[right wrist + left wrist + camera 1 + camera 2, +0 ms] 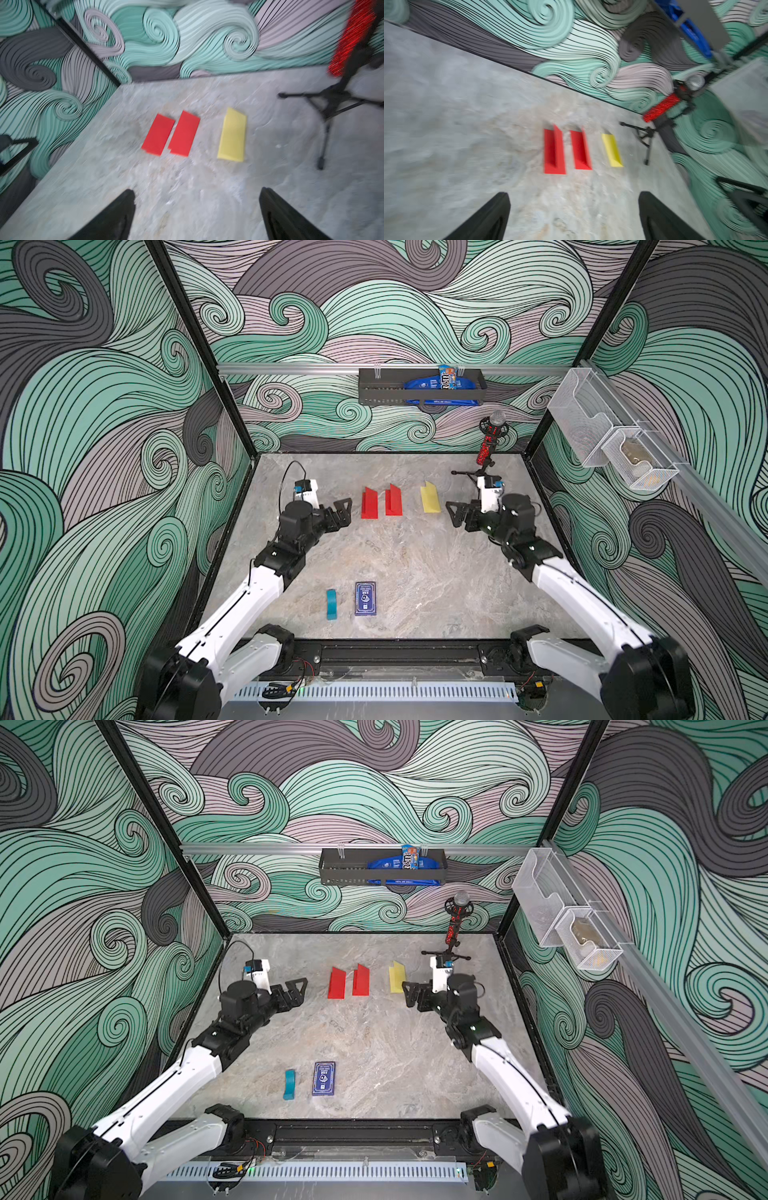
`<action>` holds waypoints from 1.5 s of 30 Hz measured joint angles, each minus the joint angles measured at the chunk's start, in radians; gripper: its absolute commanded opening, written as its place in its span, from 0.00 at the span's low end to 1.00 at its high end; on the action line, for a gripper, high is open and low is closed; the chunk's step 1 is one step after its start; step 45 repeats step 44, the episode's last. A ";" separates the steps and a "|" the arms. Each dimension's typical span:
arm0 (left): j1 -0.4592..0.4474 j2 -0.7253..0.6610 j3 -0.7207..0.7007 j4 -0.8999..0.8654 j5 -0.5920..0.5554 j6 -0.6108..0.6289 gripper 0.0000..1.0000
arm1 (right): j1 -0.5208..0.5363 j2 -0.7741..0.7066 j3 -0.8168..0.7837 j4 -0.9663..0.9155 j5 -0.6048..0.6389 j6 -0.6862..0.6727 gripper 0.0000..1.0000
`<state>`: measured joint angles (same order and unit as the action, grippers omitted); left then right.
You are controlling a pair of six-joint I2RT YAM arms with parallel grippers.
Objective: Fold the square paper along the opposite sides
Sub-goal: Reset both arms
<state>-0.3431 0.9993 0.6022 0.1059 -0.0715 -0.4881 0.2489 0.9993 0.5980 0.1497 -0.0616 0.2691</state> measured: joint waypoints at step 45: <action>0.356 0.578 -0.376 1.190 0.148 0.436 0.99 | -0.304 0.556 -0.378 1.165 0.130 -0.274 1.00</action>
